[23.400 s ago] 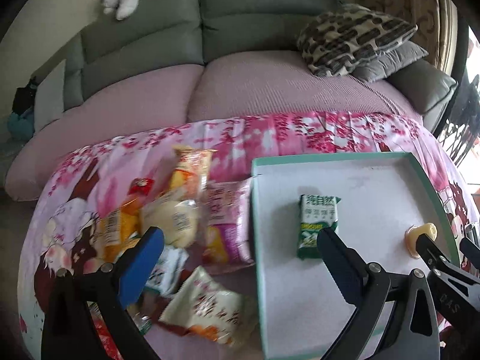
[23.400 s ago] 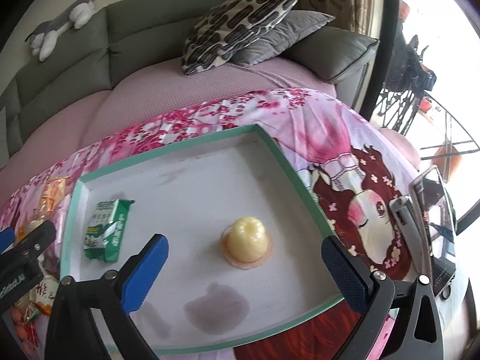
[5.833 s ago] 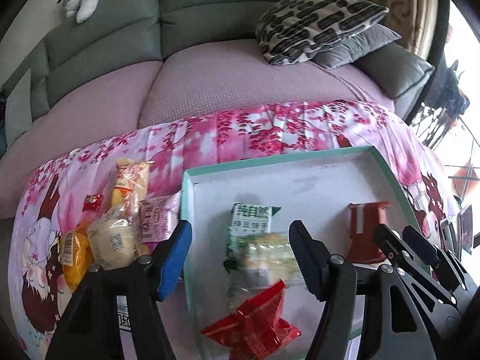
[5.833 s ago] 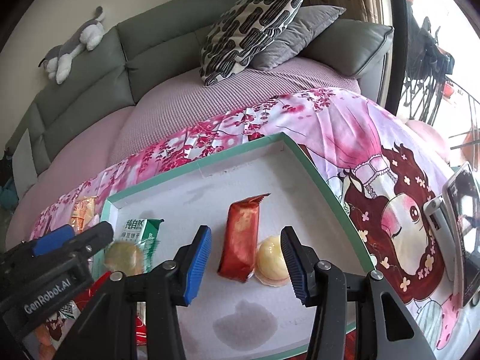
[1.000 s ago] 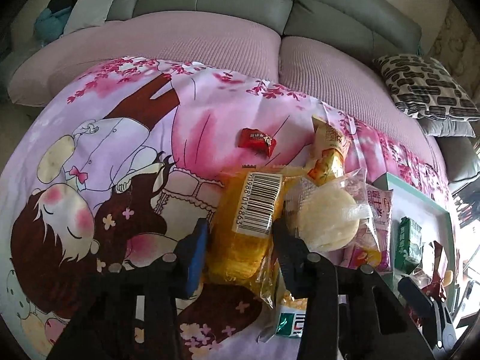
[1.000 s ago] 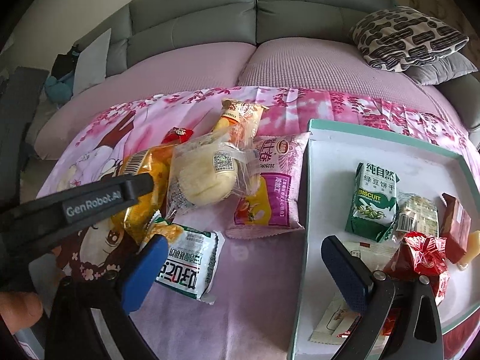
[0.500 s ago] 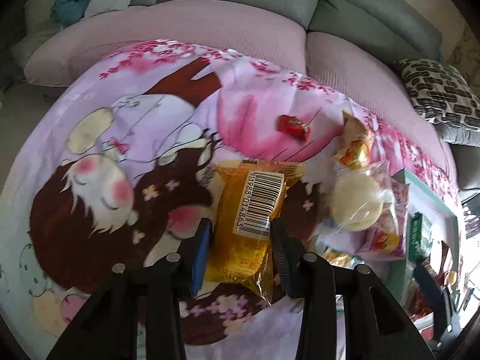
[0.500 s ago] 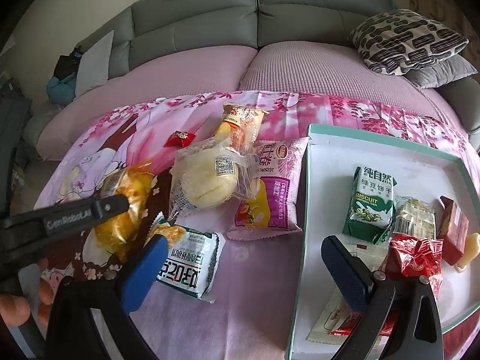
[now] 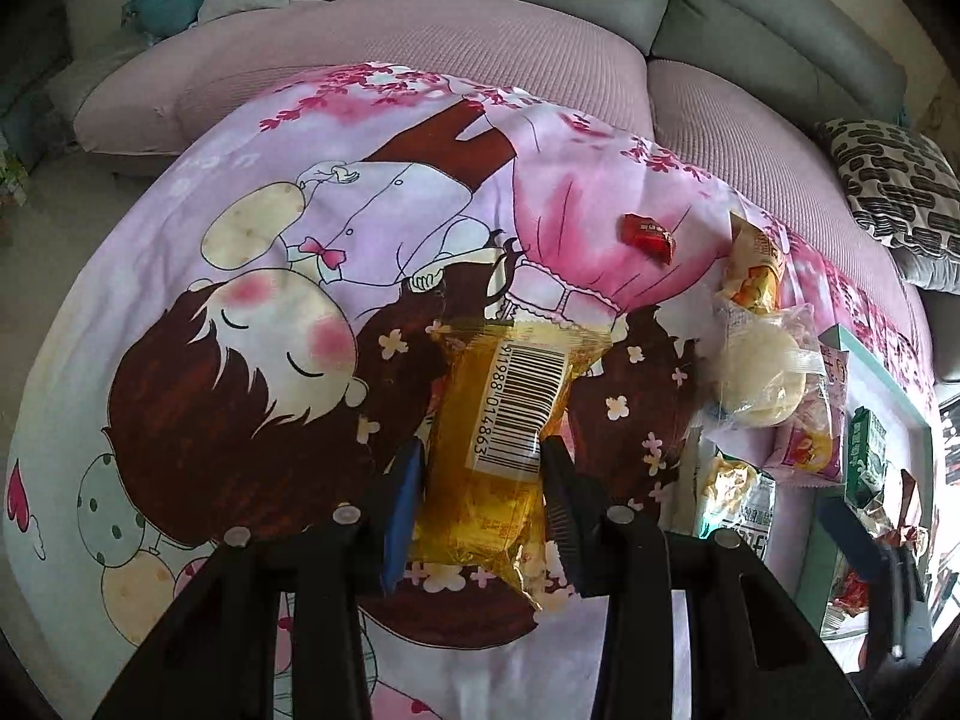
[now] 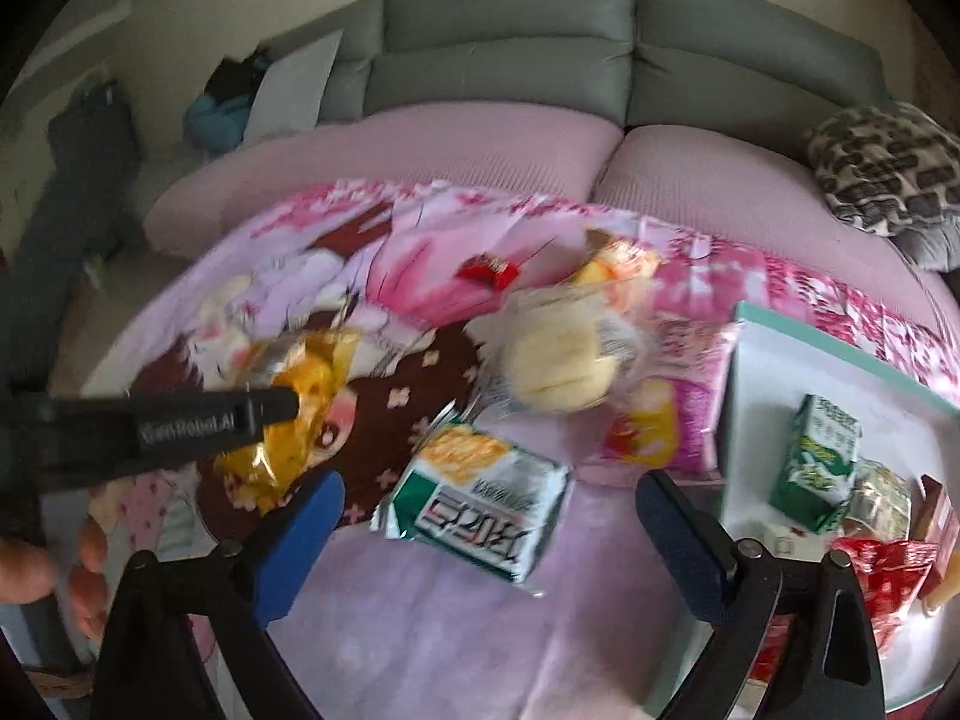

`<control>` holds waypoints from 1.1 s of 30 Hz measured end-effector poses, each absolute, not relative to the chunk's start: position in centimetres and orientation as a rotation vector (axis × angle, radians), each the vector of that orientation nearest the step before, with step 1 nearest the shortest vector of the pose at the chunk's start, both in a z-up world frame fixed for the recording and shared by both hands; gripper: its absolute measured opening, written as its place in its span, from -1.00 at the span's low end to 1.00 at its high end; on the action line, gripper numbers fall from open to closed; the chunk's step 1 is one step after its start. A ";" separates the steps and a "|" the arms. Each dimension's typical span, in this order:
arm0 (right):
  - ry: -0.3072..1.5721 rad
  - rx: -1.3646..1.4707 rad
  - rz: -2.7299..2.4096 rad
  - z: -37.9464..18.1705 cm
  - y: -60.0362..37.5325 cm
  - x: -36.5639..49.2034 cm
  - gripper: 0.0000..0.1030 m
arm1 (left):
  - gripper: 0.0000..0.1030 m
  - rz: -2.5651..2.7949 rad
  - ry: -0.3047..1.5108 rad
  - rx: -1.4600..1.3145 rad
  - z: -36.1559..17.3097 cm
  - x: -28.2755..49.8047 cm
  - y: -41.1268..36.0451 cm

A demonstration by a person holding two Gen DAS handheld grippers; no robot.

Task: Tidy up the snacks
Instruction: 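Grasp the yellow barcode bag with the left tool while the right grasps the green biscuit pack, then lift the yellow bag with the left tool while the right lifts the green pack toward the tray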

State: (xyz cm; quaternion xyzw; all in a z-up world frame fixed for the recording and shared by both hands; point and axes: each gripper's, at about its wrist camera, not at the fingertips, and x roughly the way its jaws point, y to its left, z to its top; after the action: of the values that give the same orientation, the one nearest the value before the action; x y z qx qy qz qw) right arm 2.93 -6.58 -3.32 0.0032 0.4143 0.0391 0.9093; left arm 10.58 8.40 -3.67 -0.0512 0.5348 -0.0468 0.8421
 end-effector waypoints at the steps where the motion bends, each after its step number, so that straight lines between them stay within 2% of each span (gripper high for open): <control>1: 0.869 -0.006 0.075 -3.8 -6.2 3.2 0.87 | -0.20 -0.098 1.131 -0.104 -3.7 10.6 8.3; 10: 0.933 0.102 0.006 -6.1 -7.5 4.4 0.82 | -0.17 -0.090 1.140 -0.072 -4.1 11.2 7.5; 14: 0.937 0.102 0.026 -6.6 -7.0 4.6 0.71 | -0.11 -0.077 1.153 -0.054 -4.5 11.6 7.1; 18: 0.936 0.085 0.024 -6.8 -6.6 4.8 0.69 | -0.03 -0.066 1.169 -0.033 -5.1 12.0 6.7; 22: 0.936 0.105 0.040 -6.8 -6.6 4.9 0.41 | 0.03 -0.055 1.179 -0.017 -5.6 12.3 6.3; 24: 0.933 0.106 0.044 -6.8 -6.5 4.9 0.39 | 0.05 -0.047 1.187 -0.017 -6.0 12.5 6.2; 28: 0.933 0.120 0.051 -6.7 -6.7 4.9 0.35 | 0.04 -0.042 1.186 -0.016 -6.1 12.6 6.1; 30: 0.932 0.126 0.056 -6.7 -6.8 4.8 0.29 | -0.11 -0.050 1.180 -0.027 -6.0 12.6 6.1; 33: 0.928 0.126 0.061 -6.5 -6.8 4.7 0.27 | -0.15 -0.056 1.169 -0.038 -5.7 12.5 6.2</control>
State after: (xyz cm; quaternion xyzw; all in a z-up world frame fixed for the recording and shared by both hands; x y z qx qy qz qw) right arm 4.71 -6.77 -6.50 0.0610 0.4471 0.0296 0.8919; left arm 12.53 6.19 -5.65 -0.0179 0.5515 -0.0264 0.8335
